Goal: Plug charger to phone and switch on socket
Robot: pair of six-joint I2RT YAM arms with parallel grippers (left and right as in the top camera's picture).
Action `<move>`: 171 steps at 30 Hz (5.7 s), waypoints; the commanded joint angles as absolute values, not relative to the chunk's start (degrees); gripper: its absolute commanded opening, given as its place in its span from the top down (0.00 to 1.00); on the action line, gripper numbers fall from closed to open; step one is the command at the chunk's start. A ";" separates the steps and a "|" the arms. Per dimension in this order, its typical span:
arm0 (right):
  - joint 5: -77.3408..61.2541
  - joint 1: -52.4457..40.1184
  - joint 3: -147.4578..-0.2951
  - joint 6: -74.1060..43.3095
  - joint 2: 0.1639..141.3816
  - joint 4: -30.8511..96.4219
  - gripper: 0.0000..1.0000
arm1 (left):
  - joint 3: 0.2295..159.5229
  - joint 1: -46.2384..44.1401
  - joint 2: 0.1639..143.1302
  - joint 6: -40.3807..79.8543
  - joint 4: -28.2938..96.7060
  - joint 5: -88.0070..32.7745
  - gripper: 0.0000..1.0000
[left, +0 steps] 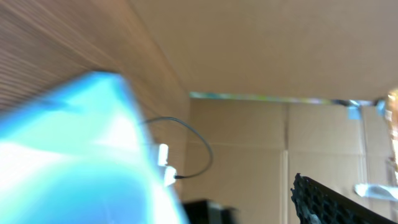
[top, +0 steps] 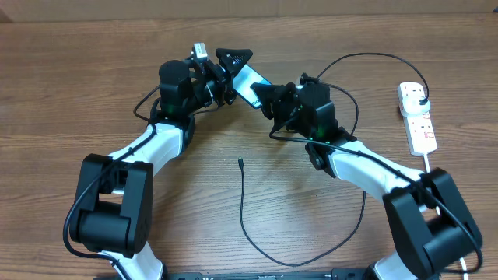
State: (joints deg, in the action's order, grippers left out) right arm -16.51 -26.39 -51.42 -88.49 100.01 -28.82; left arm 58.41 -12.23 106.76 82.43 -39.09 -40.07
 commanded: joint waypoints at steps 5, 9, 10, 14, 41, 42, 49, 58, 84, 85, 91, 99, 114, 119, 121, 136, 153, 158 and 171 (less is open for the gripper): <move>-15.59 -26.72 -52.90 -88.29 102.65 -32.99 0.96 | 58.50 -11.99 107.26 86.37 -42.04 -44.49 0.01; -15.03 -26.76 -52.90 -87.92 102.67 -32.97 0.96 | 58.50 -12.03 107.26 87.55 -42.09 -44.62 0.04; -14.96 -26.81 -52.90 -87.22 102.67 -32.99 0.96 | 58.50 -12.03 107.26 88.33 -42.24 -44.62 0.04; -13.67 -27.40 -52.90 -86.52 102.67 -32.95 0.96 | 58.50 -12.03 107.26 91.44 -45.06 -45.19 0.05; -11.25 -29.26 -52.90 -82.54 102.67 -32.49 0.96 | 58.50 -12.01 107.26 95.88 -47.88 -47.05 0.58; -11.53 -29.28 -52.90 -82.17 102.67 -32.51 0.96 | 58.50 -12.01 107.26 95.88 -47.88 -47.03 0.62; -13.15 -29.30 -52.90 -82.21 102.67 -32.51 0.96 | 58.50 -12.01 107.26 95.81 -47.88 -47.03 0.71; -15.11 -29.30 -52.90 -82.46 102.67 -32.53 0.96 | 58.50 -12.01 107.26 95.53 -47.88 -47.00 0.78; -33.15 -26.20 -52.90 -67.92 102.19 -34.13 0.29 | 58.50 -11.64 107.24 91.96 -47.79 -46.61 0.96; -34.06 -25.76 -52.90 -66.52 101.86 -34.22 0.26 | 58.50 -11.44 107.26 91.07 -47.77 -47.03 0.96; -37.87 -24.08 -52.90 -57.76 99.09 -33.32 0.20 | 58.50 -9.34 107.26 83.00 -46.26 -50.19 0.95; -36.88 -24.03 -52.90 -44.86 94.37 -20.43 0.10 | 58.50 -4.60 107.26 75.07 -40.64 -56.90 0.96; -30.96 -24.21 -52.90 -33.95 89.91 -0.51 0.00 | 58.50 3.11 107.26 66.87 -34.50 -72.03 0.95; -30.89 -25.17 -52.90 -31.38 89.89 3.27 0.07 | 58.50 4.51 107.26 62.89 -34.33 -74.41 0.96; -30.46 -26.50 -52.90 -29.85 89.89 4.49 0.10 | 58.50 4.91 107.26 62.50 -34.30 -73.93 0.96; 4.49 -44.58 -52.86 -24.99 94.21 9.69 0.15 | 58.50 7.94 107.26 64.99 -34.09 -69.52 0.95; 5.52 -49.82 -52.88 -27.20 101.73 10.22 0.45 | 58.50 7.97 107.26 64.75 -32.82 -69.69 0.95; 5.98 -49.80 -52.88 -28.69 101.93 11.05 0.53 | 58.50 7.97 107.26 64.79 -32.80 -70.11 0.95; 6.02 -49.82 -52.86 -30.65 105.80 8.01 0.66 | 58.50 8.47 107.26 65.71 -32.82 -70.08 0.96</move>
